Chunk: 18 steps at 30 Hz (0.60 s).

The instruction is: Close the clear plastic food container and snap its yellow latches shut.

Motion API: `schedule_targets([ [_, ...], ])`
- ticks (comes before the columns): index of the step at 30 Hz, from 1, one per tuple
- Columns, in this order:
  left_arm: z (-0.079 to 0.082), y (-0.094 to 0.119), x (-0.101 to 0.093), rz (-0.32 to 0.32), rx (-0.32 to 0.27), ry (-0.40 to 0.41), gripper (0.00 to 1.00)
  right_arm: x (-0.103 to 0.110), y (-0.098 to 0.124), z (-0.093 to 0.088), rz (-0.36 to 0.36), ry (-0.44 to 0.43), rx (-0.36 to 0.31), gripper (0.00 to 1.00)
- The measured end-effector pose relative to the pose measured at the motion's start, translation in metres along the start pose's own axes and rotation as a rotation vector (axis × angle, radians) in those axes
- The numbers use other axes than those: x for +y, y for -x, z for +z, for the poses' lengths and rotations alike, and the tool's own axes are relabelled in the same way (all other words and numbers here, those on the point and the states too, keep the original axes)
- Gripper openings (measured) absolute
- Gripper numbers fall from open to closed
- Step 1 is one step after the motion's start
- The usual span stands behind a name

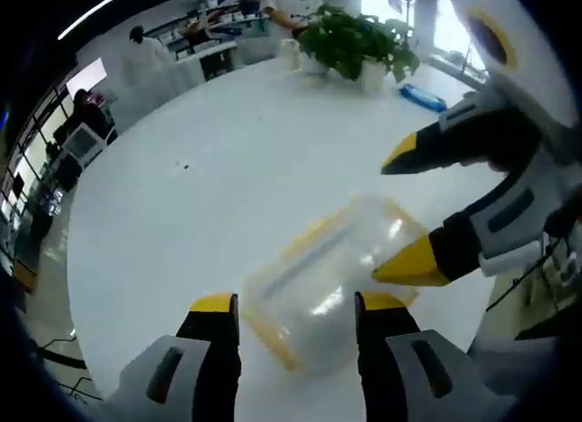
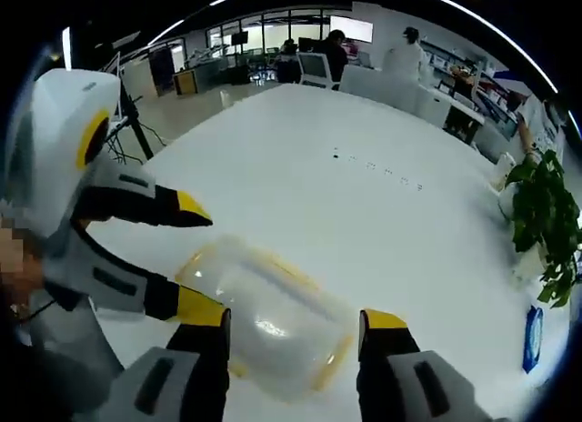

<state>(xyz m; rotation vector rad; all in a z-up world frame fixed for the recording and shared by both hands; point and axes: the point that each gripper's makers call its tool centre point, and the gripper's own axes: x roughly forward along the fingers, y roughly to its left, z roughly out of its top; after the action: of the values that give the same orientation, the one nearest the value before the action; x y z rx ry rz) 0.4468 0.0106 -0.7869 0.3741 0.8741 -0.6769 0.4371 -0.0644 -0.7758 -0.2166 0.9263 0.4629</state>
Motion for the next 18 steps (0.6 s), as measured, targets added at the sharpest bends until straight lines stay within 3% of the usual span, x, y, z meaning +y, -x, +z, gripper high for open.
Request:
schedule_targets([
  [7, 0.004, -0.001, 0.000, -0.035, -0.074, 0.079, 0.48, -0.013, 0.001, 0.001, -0.035, -0.009, -0.054, 0.57],
  [9, 0.004, -0.003, -0.002, -0.058, -0.099, 0.112, 0.49, -0.014, -0.001, 0.002, -0.025, -0.087, -0.097, 0.58],
  [13, 0.005, 0.001, 0.004, -0.058, -0.168, 0.161, 0.49, -0.018, 0.001, -0.003, 0.000, -0.164, -0.176, 0.59],
  [18, 0.004, 0.015, 0.013, -0.079, -0.275, 0.303, 0.48, -0.021, 0.005, -0.017, 0.055, -0.249, -0.245, 0.60],
])
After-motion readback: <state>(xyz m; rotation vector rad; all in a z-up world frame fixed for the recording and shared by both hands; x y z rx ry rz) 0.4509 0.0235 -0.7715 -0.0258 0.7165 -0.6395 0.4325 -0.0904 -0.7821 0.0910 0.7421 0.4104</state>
